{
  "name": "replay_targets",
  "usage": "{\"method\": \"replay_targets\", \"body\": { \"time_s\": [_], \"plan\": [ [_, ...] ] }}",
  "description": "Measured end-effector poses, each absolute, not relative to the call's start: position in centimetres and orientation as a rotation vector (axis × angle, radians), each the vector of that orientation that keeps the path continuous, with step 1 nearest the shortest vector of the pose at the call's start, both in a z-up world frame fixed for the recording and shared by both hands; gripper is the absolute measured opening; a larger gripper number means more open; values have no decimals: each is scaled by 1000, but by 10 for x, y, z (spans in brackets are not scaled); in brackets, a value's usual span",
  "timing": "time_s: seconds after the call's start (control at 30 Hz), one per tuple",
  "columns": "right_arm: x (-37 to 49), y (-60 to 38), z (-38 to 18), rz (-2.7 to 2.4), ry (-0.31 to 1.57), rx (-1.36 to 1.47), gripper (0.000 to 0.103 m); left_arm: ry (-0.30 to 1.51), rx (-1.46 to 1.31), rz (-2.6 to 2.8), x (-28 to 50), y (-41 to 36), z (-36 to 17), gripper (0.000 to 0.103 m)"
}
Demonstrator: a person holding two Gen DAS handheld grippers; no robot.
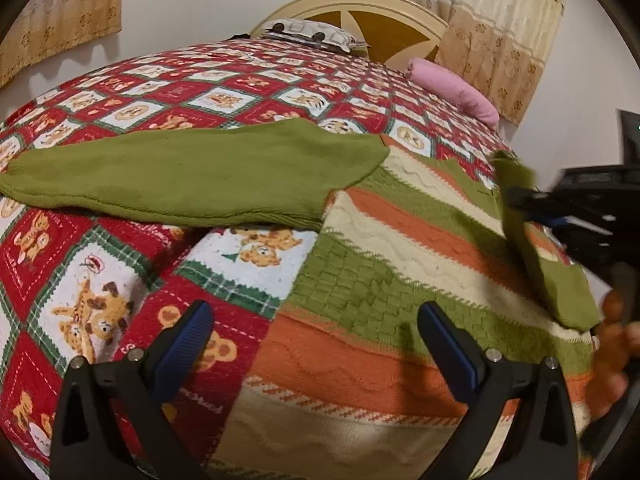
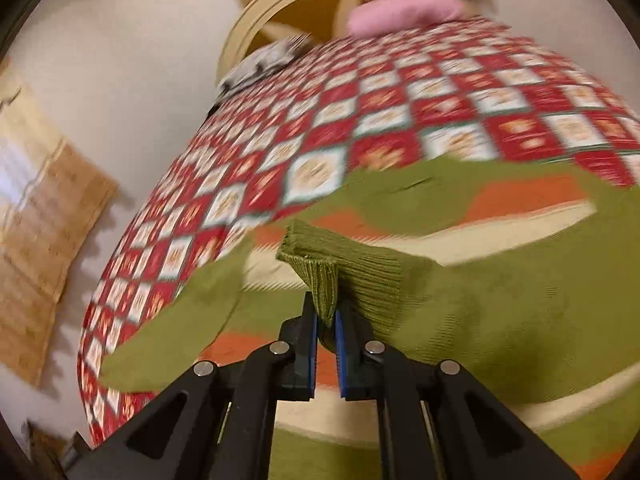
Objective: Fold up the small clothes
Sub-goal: 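Carry the sleeve across the sweater body and release it with the right gripper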
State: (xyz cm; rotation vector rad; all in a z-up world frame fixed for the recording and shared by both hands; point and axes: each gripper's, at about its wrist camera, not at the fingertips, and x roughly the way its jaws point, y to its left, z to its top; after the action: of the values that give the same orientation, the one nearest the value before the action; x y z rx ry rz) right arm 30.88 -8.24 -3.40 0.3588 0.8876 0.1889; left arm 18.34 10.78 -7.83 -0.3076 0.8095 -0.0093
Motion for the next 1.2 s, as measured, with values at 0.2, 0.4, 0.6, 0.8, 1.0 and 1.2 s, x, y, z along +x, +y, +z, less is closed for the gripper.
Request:
{"method": "replay_targets", "body": {
  "time_s": [0.2,0.4,0.6,0.8,1.0,1.2],
  "plan": [
    [329,-38,-65,286,955,336,7,794,-358,-9,182,116,-79,103],
    [339,-23,-80,423,1000,356,11,796,-347,-6,182,114,-79,103],
    [323,-51,-65,593,962,547,32,802,-338,-3,183,113,-80,103],
    [277,-127,-30,203,825,250,32,811,-325,1,185,112,-81,103],
    [251,-207,-49,-81,849,168,32,829,-287,17,187,107,-81,103],
    [216,-223,-56,-20,879,212,32,881,-182,21,190,96,-79,103]
  ]
}}
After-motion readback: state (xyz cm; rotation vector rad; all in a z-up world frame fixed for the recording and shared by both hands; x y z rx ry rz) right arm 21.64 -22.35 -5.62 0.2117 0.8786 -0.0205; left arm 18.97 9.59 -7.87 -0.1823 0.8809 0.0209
